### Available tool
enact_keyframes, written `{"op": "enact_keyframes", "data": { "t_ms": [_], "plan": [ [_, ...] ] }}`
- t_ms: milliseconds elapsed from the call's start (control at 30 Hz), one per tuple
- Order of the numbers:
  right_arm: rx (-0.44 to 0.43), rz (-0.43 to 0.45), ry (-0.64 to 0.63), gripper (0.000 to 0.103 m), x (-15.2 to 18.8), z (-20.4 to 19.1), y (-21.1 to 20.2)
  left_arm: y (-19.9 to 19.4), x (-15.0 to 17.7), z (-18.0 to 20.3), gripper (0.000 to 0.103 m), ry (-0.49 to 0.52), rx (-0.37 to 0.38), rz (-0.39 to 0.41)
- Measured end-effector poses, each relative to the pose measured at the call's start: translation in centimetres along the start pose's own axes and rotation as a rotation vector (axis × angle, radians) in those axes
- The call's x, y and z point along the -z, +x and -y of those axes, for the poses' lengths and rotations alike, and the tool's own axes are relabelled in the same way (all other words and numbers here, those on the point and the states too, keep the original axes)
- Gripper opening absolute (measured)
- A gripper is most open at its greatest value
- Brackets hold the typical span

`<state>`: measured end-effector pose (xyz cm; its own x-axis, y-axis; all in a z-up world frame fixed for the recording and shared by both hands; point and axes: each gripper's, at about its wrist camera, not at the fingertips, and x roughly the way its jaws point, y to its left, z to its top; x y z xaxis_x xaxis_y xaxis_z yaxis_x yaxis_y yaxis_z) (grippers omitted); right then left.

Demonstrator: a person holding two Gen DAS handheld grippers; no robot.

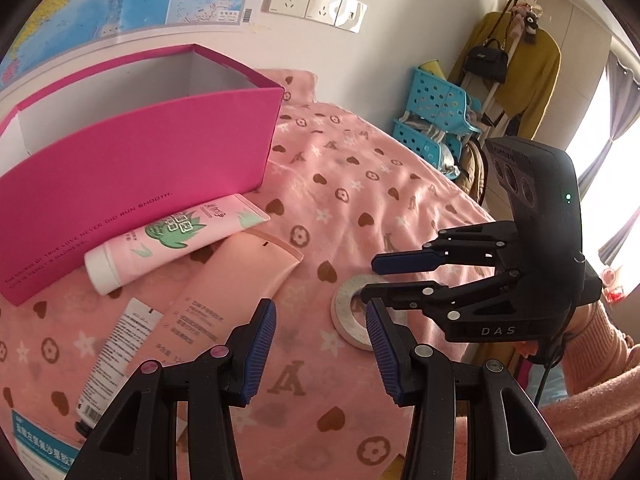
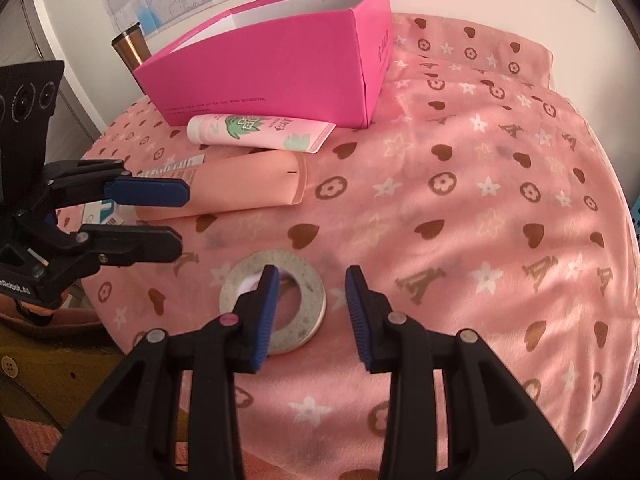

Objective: Organize rigid objects
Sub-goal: 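Grasp the white tape roll by its rim with the right gripper, then carry the tape roll into the magenta box and open the right gripper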

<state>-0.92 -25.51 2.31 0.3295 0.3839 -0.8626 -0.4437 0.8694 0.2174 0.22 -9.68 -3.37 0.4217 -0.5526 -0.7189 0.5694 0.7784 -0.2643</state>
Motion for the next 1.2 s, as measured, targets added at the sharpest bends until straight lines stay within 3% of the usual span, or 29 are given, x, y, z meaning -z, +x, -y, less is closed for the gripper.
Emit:
{"op": "enact_keyframes", "data": {
  "t_ms": [233, 300, 600, 900, 1200],
  "plan": [
    [0.046, 0.006, -0.041, 0.028, 0.2, -0.5, 0.4, 0.8, 0.4, 0.2, 0.047, -0.011, 0.016, -0.031],
    [0.050, 0.006, -0.048, 0.018, 0.2, -0.6, 0.4, 1.2, 0.6, 0.2, 0.047, -0.017, 0.030, -0.043],
    [0.045, 0.045, -0.034, 0.017, -0.2, -0.7, -0.4, 2.5, 0.6, 0.5, 0.042, -0.028, 0.068, -0.082],
    [0.013, 0.124, -0.052, 0.016, -2.6, -1.8, -1.9, 0.4, -0.8, -0.6, 0.040, -0.063, 0.083, -0.010],
    [0.006, 0.190, -0.111, 0.016, -5.8, -3.4, -2.5, -1.7, -2.7, -1.6, 0.037, -0.061, 0.051, 0.067]
  ]
}}
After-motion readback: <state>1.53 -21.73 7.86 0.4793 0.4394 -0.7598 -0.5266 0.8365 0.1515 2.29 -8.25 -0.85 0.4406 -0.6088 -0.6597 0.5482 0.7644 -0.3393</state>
